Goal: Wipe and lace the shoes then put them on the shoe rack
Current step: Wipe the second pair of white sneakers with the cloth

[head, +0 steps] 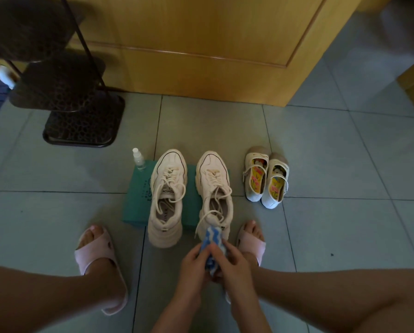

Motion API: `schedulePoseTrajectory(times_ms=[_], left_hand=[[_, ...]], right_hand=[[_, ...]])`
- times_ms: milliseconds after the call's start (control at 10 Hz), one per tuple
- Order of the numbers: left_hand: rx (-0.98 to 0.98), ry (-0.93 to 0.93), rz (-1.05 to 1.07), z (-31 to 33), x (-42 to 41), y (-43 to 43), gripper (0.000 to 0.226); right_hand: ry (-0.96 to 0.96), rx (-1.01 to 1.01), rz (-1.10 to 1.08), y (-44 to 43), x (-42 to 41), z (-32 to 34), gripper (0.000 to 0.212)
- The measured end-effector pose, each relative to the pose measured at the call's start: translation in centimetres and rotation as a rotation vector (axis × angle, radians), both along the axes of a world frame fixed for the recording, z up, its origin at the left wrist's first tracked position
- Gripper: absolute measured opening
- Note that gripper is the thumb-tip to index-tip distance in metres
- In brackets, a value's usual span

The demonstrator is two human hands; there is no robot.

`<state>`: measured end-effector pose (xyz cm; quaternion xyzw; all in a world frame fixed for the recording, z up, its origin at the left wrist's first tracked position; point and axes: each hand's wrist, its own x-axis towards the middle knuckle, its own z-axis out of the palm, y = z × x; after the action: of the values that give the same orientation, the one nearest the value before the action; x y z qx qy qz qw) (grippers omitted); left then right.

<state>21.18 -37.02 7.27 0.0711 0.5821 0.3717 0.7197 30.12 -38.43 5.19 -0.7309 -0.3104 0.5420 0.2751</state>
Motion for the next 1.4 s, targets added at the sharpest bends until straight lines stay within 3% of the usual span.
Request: schedulePoseTrajectory(times_ms=[100, 200, 300, 400, 500, 600, 700, 800, 1000, 1200, 1300, 1400], left_hand=[[-0.013, -0.064, -0.068, 0.6, -0.8, 0.0, 0.017], [0.081, 0.104, -0.301, 0.1, -2.0, 0.5, 0.02], [0.365, 0.633, -0.411, -0.5, -3.1, 1.7, 0.024], [0.67, 0.885, -0.471, 0.1, -3.2, 3.7, 0.026], [0.82, 0.963, -0.719, 0.3, -2.9, 5.9, 0.03], [0.834, 0.99, -0.941, -0.8, -2.7, 7.5, 0.03], [0.825, 0.991, -0.938, -1.3, -2.8, 8.1, 0.027], [0.875, 1.007, -0.927, -1.3, -2.8, 7.9, 0.026], [0.87, 1.003, -0.909, -1.3, -2.7, 7.6, 0.025], [0.831, 0.944, -0.903, -0.8, -2.9, 7.9, 0.026], [0.845, 0.936, -0.887, 0.7, -2.9, 7.9, 0.026], [0.766, 0.752, -0.672, 2.5, -3.3, 7.5, 0.024]], right_hand=[[0.077, 0.052, -0.192, -0.6, -1.2, 0.1, 0.032], [-0.023, 0.078, -0.337, -0.3, -0.1, -0.5, 0.019], [-0.173, 0.184, -0.204, 0.1, 0.6, -1.3, 0.037], [-0.435, 0.268, -0.083, 0.6, 1.1, -1.9, 0.038], [-0.478, 0.328, -0.046, 0.9, -0.2, -0.5, 0.035], [-0.29, 0.278, -0.231, 0.7, -1.6, 1.1, 0.023], [-0.226, 0.223, -0.261, 1.7, -2.2, -0.1, 0.018], [-0.264, 0.177, -0.409, 2.4, -3.1, -1.7, 0.032], [-0.258, 0.072, -0.38, 1.1, -3.0, -3.9, 0.025], [-0.115, 0.075, -0.486, -0.5, -1.2, -3.0, 0.015], [0.058, 0.074, -0.399, 0.3, 1.2, -2.3, 0.024], [0.029, 0.184, -0.33, 1.2, 1.7, -0.2, 0.026]])
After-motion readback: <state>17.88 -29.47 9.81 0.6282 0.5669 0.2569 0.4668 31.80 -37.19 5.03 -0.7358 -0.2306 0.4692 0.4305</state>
